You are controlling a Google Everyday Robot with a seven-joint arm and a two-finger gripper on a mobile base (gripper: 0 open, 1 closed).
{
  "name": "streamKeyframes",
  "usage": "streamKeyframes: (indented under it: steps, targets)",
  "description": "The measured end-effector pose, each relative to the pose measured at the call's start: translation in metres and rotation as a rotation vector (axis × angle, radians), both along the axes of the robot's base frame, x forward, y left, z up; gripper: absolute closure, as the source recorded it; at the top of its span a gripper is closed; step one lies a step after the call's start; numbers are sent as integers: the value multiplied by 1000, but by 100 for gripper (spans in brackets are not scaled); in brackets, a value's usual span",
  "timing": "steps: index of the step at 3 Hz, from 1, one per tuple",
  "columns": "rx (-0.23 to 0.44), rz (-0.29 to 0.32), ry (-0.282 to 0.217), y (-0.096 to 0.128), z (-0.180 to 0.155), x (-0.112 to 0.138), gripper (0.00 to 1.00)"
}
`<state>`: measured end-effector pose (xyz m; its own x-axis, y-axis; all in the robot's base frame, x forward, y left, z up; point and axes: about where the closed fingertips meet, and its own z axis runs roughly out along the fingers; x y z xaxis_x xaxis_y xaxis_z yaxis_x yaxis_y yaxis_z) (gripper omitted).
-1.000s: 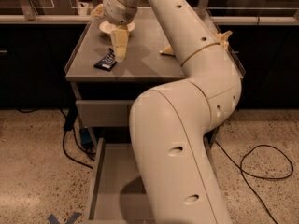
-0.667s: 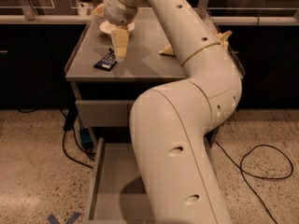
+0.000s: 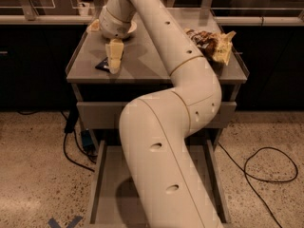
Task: Place rxbar blueberry into middle drawer
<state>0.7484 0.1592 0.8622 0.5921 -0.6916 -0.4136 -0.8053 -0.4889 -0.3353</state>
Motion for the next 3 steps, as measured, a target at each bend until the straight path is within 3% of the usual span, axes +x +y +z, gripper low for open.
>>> streamKeyframes:
  steps: [1,2,3]
  targets:
    - [59,-29,56,35,-35,13,0]
    - [59,-29,56,35,-35,13,0]
    - [99,-26,-32,37,-7,21,0]
